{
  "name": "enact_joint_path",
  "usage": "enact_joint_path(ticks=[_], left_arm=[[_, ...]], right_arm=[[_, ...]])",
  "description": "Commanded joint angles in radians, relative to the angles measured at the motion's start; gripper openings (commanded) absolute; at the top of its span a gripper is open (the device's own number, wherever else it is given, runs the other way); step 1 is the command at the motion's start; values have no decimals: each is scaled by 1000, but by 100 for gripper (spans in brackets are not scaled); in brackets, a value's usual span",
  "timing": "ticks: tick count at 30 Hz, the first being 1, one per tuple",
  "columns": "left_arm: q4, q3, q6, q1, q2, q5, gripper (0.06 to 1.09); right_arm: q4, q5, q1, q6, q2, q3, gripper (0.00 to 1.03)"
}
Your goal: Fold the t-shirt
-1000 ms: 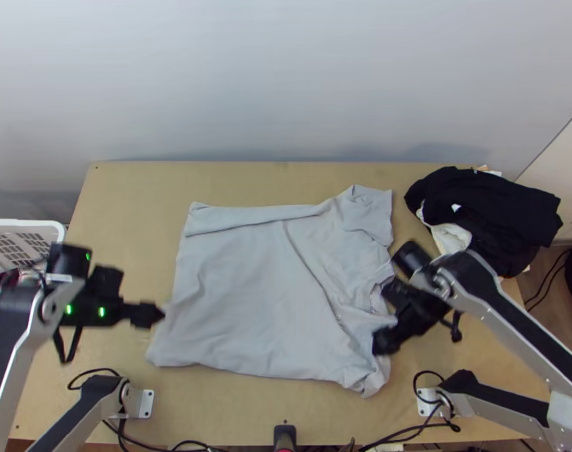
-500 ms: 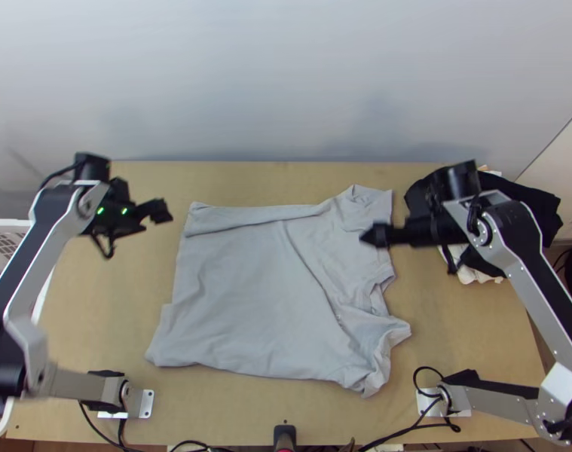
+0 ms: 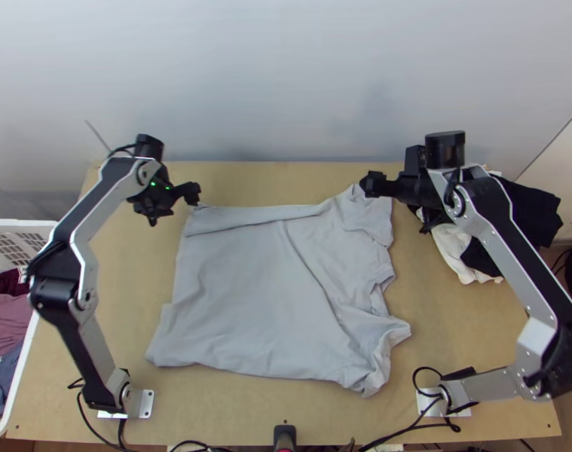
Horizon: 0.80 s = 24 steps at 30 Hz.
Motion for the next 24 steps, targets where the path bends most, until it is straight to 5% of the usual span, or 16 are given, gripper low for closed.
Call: enact_joint_path(ticks=[1, 6, 9, 12, 15, 24], left_arm=[[1, 50, -15, -31, 130, -45, 97], [12, 78, -15, -29, 176, -77, 97], [30, 98, -18, -31, 198, -105, 86], [67, 98, -20, -37, 199, -154, 63], [109, 98, -12, -50, 195, -200, 23], [96, 128, -5, -57, 182, -217, 10]], right_arm=[[31, 28, -6, 7, 71, 32, 99], [33, 26, -3, 8, 76, 20, 99], [33, 28, -3, 7, 79, 0, 99], [33, 28, -5, 7, 84, -12, 99], [33, 34, -6, 5, 93, -16, 99], [119, 75, -71, -51, 252, -9, 99]])
